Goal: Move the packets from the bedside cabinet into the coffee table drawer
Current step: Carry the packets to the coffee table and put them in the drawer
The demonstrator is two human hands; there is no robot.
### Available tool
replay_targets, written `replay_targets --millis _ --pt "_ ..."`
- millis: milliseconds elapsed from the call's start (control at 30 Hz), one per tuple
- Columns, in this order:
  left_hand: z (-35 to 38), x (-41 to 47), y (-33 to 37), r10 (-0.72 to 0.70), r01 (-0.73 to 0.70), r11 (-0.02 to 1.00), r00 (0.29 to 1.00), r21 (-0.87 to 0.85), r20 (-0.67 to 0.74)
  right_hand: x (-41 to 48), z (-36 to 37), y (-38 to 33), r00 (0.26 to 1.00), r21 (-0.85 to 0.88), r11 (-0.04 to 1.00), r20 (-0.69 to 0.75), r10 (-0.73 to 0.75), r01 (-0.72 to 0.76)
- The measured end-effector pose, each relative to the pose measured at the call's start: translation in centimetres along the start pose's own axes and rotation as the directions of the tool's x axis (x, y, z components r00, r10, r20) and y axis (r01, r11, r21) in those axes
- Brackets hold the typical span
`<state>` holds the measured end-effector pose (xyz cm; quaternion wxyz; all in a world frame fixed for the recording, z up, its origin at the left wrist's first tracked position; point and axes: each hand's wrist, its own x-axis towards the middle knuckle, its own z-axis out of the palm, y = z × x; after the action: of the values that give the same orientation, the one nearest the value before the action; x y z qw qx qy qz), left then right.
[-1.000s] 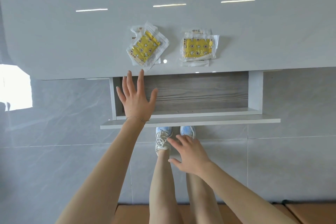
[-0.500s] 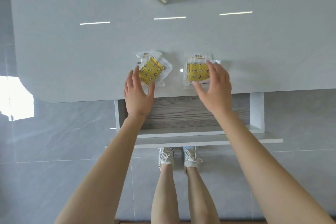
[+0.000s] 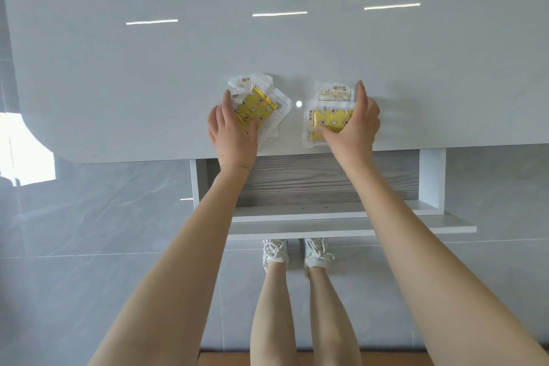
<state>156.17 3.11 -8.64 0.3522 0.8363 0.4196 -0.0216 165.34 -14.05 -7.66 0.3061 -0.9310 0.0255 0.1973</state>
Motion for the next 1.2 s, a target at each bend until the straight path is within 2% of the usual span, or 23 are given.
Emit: replay_targets --millis 100,200,333,400,467,567,633,700,767,833,900,967,1067,1200 --pt "0.1 -0.3 0.3 0.037 -0.034 0.997 0.999 -0.074 0.04 -0.6 0.3 -0.1 0.998 0.09 0.994 0.022 0.053 -0.055" --pt "0.2 -1.0 0.8 0.002 0.014 0.985 0.996 -0.171 0.094 -1.2 0.3 0.2 0.987 0.205 0.966 0.07 0.147 -0.158" --pt "-0.3 -2.6 1.1 -0.147 0.181 0.897 0.983 -0.403 0.113 -2.7 -0.5 0.5 0.971 0.38 0.894 0.098 0.217 -0.238" --pt "-0.9 -4.0 0.7 -0.244 0.315 0.808 0.948 -0.498 0.204 -3.9 -0.8 0.8 0.963 0.499 0.824 0.109 0.247 -0.268" --pt "-1.5 -5.4 -0.8 -0.255 0.399 0.735 0.912 -0.548 0.322 -5.3 -1.0 1.5 0.948 0.595 0.74 0.142 0.286 -0.313" --pt "-2.0 -7.7 -3.8 -0.234 0.487 0.681 0.852 -0.547 0.468 -7.3 -1.1 3.8 0.92 0.546 0.741 0.223 0.322 -0.392" --pt "-2.0 -8.3 -5.5 -0.313 0.572 0.671 0.795 -0.472 0.519 -8.1 -0.6 5.7 0.877 0.433 0.771 0.34 0.34 -0.467" --pt "-1.5 -7.9 -7.3 -0.434 0.649 0.654 0.743 -0.389 0.509 -8.5 0.4 7.3 0.814 0.307 0.788 0.437 0.382 -0.534" --pt "-0.4 -6.7 -9.0 -0.515 0.715 0.614 0.683 -0.333 0.517 -8.3 1.9 8.6 0.774 0.276 0.753 0.445 0.451 -0.597" --pt "0.7 -5.3 -10.2 -0.544 0.749 0.59 0.644 -0.3 0.538 -7.7 3.8 9.7 0.721 0.339 0.645 0.443 0.533 -0.685" --pt "2.1 -4.1 -11.4 -0.544 0.741 0.612 0.649 -0.278 0.532 -6.9 5.9 10.3 0.651 0.407 0.509 0.501 0.57 -0.759" --pt "3.5 -3.3 -12.5 -0.537 0.715 0.649 0.673 -0.261 0.508 -6.2 7.8 10.6 0.613 0.413 0.454 0.554 0.563 -0.79" --pt "5.0 -2.8 -13.8 -0.555 0.709 0.659 0.685 -0.252 0.472 -5.5 10.3 10.9 0.615 0.351 0.509 0.531 0.583 -0.786" --pt "6.3 -2.7 -14.4 -0.519 0.623 0.749 0.764 -0.226 0.384 -4.9 12.0 11.0 0.704 0.255 0.663 0.379 0.601 -0.704"
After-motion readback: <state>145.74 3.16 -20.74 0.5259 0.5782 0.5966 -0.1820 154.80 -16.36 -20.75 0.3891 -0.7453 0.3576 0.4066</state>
